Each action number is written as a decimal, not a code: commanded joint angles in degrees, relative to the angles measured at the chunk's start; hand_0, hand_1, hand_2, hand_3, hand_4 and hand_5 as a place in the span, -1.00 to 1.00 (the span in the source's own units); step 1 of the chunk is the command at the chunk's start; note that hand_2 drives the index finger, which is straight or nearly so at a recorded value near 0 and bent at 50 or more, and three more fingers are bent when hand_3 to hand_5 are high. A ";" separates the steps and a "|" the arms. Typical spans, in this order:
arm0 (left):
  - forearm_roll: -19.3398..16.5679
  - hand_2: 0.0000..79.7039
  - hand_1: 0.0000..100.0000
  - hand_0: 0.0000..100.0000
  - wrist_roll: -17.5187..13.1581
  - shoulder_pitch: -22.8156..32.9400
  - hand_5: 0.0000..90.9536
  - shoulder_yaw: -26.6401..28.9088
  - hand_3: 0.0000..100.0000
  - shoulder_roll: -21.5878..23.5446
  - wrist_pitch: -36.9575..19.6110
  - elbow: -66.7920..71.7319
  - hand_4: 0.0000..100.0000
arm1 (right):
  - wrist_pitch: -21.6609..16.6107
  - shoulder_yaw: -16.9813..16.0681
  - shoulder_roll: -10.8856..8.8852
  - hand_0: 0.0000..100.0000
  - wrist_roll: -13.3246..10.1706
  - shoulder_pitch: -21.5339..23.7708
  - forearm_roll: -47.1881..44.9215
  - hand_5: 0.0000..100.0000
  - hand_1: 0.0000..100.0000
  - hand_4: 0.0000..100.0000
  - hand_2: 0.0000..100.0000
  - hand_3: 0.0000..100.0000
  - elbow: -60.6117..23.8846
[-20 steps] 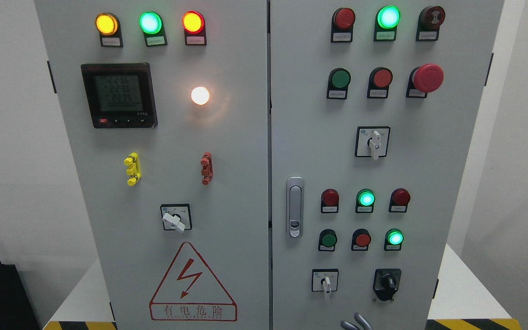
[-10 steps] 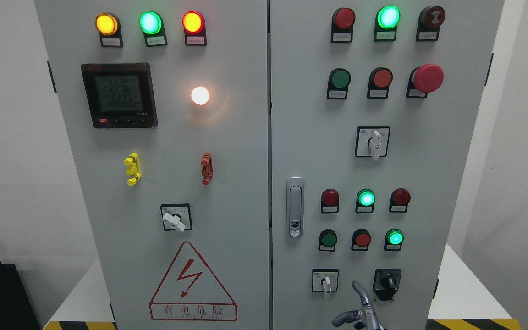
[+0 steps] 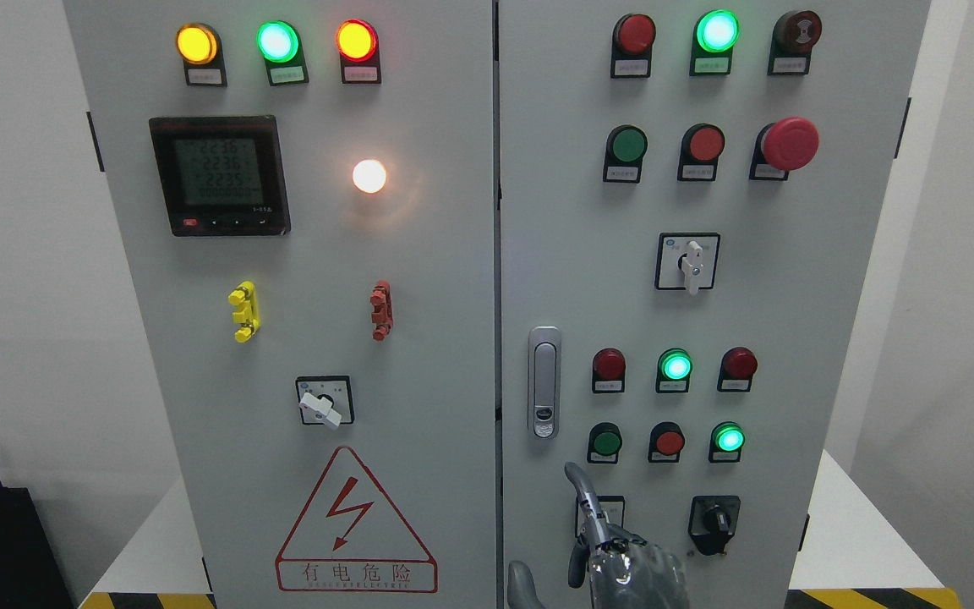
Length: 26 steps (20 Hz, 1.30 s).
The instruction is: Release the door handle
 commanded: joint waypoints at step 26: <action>0.00 -1.00 -0.22 -0.76 0.01 -1.41 -1.00 0.97 -1.00 -0.03 0.04 0.00 -1.00 | 6.43 0.32 0.29 -0.13 4.02 -7.59 4.66 1.00 -0.48 0.87 -1.00 1.00 7.98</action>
